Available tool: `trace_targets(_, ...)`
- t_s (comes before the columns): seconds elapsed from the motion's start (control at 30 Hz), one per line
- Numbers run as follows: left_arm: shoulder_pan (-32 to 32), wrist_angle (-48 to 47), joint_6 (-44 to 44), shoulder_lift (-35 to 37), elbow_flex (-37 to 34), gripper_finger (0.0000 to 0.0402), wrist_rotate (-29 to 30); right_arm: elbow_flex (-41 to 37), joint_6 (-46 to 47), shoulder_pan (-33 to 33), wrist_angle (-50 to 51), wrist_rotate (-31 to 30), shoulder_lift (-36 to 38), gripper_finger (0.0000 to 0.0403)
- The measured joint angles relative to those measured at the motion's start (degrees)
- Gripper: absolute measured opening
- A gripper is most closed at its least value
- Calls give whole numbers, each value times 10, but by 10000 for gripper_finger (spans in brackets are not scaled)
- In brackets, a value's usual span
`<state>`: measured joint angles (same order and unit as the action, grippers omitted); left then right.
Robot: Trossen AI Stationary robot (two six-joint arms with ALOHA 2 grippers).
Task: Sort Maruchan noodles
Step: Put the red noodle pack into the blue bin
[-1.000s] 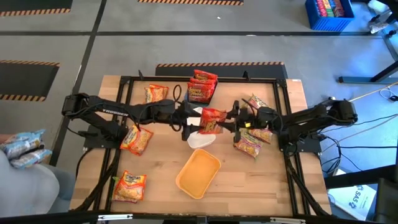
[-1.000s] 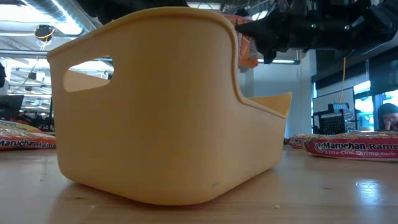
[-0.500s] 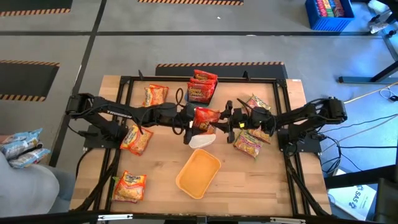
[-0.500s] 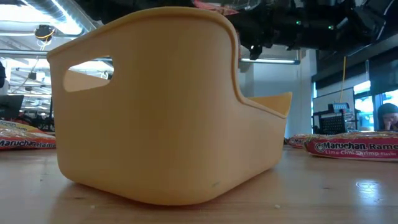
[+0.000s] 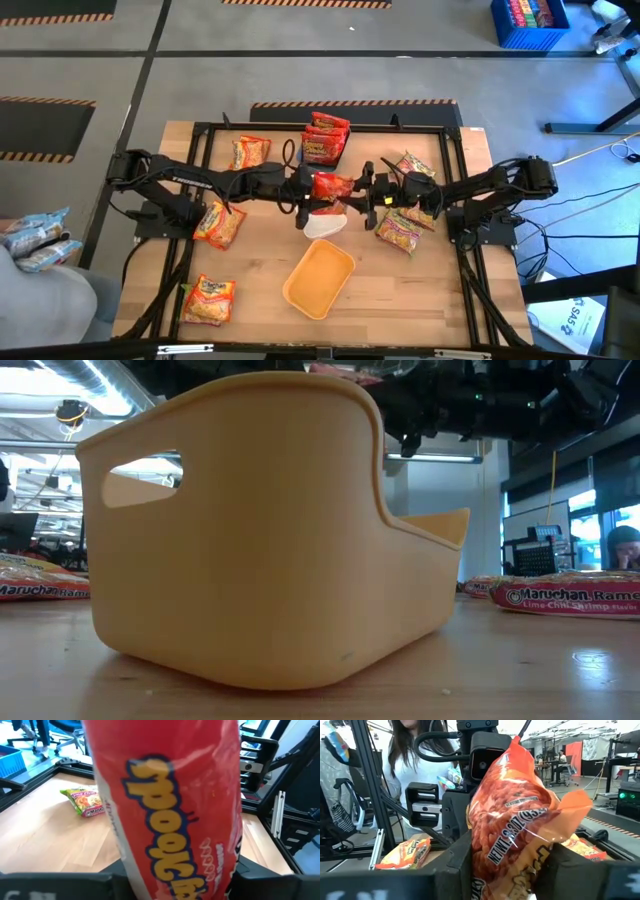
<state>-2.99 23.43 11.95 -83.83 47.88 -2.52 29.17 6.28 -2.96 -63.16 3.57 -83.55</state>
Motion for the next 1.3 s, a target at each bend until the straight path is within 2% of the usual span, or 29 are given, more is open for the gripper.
trace_targets(0.2,1,-8,-30,7,0,127,-2,0,10,-1,33,5,15,237)
trace_targets(0.33,-6,-54,-65,35,0,126,13,1,7,-1,149,1,85,295)
trace_targets(0.47,-29,-137,-111,77,0,126,43,1,-4,-1,306,-11,175,324)
trace_targets(0.6,-68,-245,-178,94,33,126,50,1,-5,-1,408,-14,225,332)
trace_targets(0.8,-136,-434,-279,46,151,126,64,0,-2,16,444,-20,212,327)
trace_targets(1.03,-221,-553,-376,-50,292,126,50,0,-3,30,445,-62,176,326)
trace_targets(1.3,-266,-698,-491,-202,445,126,49,0,-5,30,466,-89,151,326)
